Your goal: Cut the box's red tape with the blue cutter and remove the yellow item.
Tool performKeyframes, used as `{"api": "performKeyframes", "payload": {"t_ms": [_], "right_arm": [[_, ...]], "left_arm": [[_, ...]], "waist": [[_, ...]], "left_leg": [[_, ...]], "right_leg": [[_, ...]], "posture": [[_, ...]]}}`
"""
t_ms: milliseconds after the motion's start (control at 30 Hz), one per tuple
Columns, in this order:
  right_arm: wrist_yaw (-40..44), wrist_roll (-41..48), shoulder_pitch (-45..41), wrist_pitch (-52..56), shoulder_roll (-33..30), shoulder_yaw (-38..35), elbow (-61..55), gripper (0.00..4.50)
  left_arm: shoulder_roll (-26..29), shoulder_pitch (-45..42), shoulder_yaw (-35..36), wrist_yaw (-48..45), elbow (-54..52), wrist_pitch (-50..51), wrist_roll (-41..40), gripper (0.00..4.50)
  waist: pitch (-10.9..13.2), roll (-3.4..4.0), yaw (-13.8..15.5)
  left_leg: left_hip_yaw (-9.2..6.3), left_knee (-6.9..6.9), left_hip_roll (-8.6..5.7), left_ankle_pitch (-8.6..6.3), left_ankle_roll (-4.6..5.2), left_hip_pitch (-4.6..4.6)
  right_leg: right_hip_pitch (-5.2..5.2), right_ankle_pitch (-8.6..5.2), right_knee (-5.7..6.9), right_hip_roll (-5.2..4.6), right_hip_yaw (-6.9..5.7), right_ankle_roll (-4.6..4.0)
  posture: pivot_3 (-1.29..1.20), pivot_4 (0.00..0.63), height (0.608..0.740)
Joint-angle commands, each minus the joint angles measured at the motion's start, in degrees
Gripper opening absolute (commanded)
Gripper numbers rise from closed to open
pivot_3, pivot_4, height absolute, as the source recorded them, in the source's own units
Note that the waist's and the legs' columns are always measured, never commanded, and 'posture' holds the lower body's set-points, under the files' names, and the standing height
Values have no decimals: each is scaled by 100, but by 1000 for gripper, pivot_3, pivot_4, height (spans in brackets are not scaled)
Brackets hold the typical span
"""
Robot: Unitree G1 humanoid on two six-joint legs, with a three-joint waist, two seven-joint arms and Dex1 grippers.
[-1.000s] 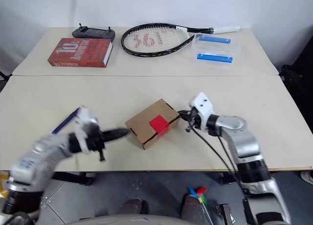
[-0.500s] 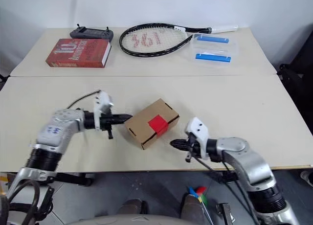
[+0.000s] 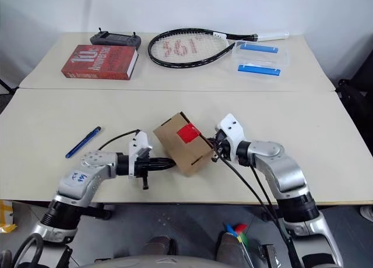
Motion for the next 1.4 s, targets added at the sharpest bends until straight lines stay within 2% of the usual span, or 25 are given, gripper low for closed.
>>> {"api": "performKeyframes", "payload": {"t_ms": [33,167,333,500,600,633,700,800,900,967,1067,1167,1200,1300,1333,1400], "right_arm": [[433,-153,-296,-468,-25,241,468,0],[635,-474,-590,-858,-125,310,1071,0],[831,-675,-725,-1237,-195,252,1485,0],[1040,-566,-474,-1072,-452,6,1213,0],[856,-607,-272,-1574,-467,-236,1141,0],[832,-570,-210,-1900,-455,-391,1103,0],[781,-279,-59,-1792,-490,-789,869,0],[1315,606,438,-1606,-846,-1612,86,562],[1741,1442,920,-1335,-1150,-2260,-457,1528],[1892,1737,1208,-1322,-1292,-2551,-740,2295],[1795,1871,1519,-1286,-1385,-2637,-1157,3311],[1873,2101,1809,-1672,-1167,-2738,-1619,4330],[2011,2324,1957,-1689,-1106,-2729,-1802,4500],[2233,2772,2169,-1676,-993,-2669,-2058,4500],[2287,2731,2190,-1839,-935,-2603,-2070,4500],[2398,2634,2222,-2103,-846,-2459,-2100,4500]], "left_arm": [[-347,82,-30,423,-576,201,-187,27],[-593,178,-150,730,-705,288,-54,27],[-585,205,-195,822,-839,396,-94,27],[-182,374,45,664,-941,420,-169,27],[-57,450,204,540,-928,223,-288,27],[-9,488,307,434,-972,15,-333,27],[176,582,711,184,-1079,-179,-609,27],[797,908,2011,-214,-1085,119,-1446,0],[1457,1521,3163,-649,-547,-403,-1506,572],[1714,1881,3908,-823,-35,-693,-1522,1217],[1988,2339,4569,-918,724,-1329,-1271,2104],[2189,2605,5350,-674,1687,-1854,-1136,3039],[2338,2913,5686,-728,2161,-1989,-1078,3344],[2663,3478,6287,-814,3192,-2249,-1018,4280],[2786,3545,6487,-690,3682,-2318,-1036,4446],[2975,3767,6777,-621,4418,-2491,-1056,4446]], "waist": [[0,0,-1],[0,0,-17],[0,0,-42],[0,0,-81],[0,0,-81],[0,0,-80],[1,2,-77],[3,3,-76],[3,6,-88],[3,9,-104],[4,9,-92],[5,8,-82],[5,8,-82],[6,5,-94],[8,1,-98],[9,-6,-97]], "left_leg": [[1,0,-1,0,0,0],[1,1,0,0,0,0],[2,1,0,0,-1,0],[2,0,1,0,-1,0],[1,0,2,-1,-3,0],[3,0,2,-1,-3,0],[3,1,2,-2,-3,-1],[2,-1,9,-4,-7,-3],[8,-5,21,-12,-10,0],[21,-6,27,-22,-10,14],[25,-3,40,-30,-12,13],[26,-2,44,-33,-13,13],[25,-2,45,-35,-13,13],[39,-4,49,-55,-8,19],[46,-3,49,-60,-4,22],[52,-1,53,-64,-2,21]], "right_leg": [[0,0,-1,0,0,1],[0,0,0,0,0,1],[0,0,-2,0,0,1],[0,0,-4,0,0,1],[1,0,-5,0,-1,1],[1,0,-6,0,0,1],[1,0,-7,0,0,1],[-2,0,-8,2,-2,1],[0,0,-18,13,-5,-1],[6,-1,-18,15,-3,-1],[3,-3,-18,27,-3,-5],[0,-3,-16,27,-2,-7],[0,-4,-16,28,-2,-8],[-2,-4,-18,31,-3,-8],[-2,-4,-19,30,-4,-8],[-5,-4,-20,30,-5,-8]], "posture": [[0,150,740],[0,150,740],[0,150,740],[0,150,740],[0,150,740],[0,150,740],[0,150,740],[0,150,740],[0,150,740],[0,150,740],[0,150,740],[0,150,740],[0,150,740],[0,150,740],[0,150,740],[0,150,740]]}}
